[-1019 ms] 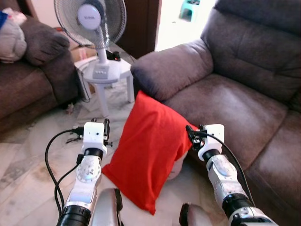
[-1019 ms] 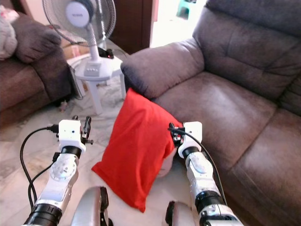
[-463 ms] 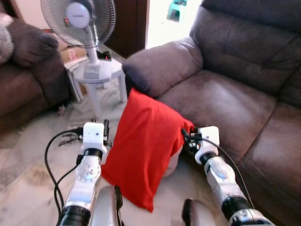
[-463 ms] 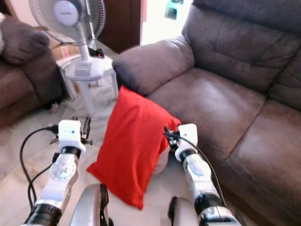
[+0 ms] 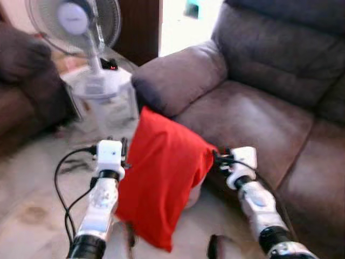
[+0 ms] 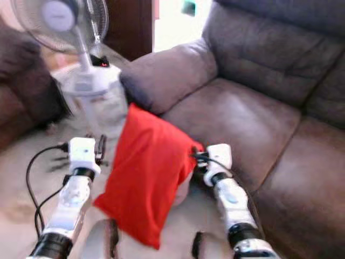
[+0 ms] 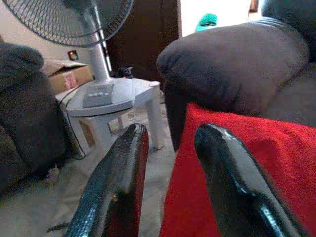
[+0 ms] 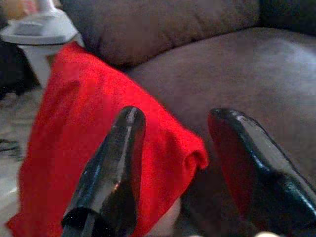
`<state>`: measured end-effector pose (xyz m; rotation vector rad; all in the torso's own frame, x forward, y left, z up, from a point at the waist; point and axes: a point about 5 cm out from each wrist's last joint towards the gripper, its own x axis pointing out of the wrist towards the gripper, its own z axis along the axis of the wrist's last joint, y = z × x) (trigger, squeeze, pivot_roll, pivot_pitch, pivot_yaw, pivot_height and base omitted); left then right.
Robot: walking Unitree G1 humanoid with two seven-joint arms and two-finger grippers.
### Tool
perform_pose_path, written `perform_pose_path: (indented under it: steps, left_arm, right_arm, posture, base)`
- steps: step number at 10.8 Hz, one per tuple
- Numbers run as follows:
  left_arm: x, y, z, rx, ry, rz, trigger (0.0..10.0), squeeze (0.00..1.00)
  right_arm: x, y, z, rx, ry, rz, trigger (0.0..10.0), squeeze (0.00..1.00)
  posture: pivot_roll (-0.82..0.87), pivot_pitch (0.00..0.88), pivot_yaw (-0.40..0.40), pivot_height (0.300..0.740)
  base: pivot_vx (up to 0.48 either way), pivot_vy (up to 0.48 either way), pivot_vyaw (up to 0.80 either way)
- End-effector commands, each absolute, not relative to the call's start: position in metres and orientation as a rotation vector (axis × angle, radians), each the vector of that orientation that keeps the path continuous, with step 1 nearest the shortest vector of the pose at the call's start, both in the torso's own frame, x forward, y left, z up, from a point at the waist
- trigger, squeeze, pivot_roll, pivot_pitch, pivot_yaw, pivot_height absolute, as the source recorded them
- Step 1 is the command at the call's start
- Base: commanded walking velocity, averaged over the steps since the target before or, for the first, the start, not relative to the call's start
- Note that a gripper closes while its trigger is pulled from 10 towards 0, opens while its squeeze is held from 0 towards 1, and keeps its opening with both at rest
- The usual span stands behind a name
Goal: Move the pillow to the sofa from floor
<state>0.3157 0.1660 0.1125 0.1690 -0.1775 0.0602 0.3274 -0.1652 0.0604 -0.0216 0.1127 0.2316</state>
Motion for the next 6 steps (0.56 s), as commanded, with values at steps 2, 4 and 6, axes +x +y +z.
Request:
perform_pose_path:
  steps: [2,4,6]
  left_arm:
    - [0.315,0.170,0.111,0.172,-0.165,0.074,10.0,0.00]
    - [0.315,0.169,0.111,0.184,-0.170,0.072,10.0,0.00]
    - [0.315,0.169,0.112,0.182,-0.172,0.072,10.0,0.00]
  right_arm:
    - [0.328,-0.157,0.061,-0.004,0.111,0.249,10.0,0.00]
    - [0.326,-0.162,0.050,0.005,0.207,0.210,10.0,0.00]
    - [0.326,-0.166,0.045,0.035,0.259,0.182,10.0,0.00]
  posture:
    - [0.05,0.064,-0.055,0.553]
    - [0.05,0.074,-0.055,0.553]
    - [0.05,0.084,-0.055,0.553]
  base:
    - [0.298,0.000,0.00]
    - [0.148,0.000,0.00]
    - [0.000,0.000,0.00]
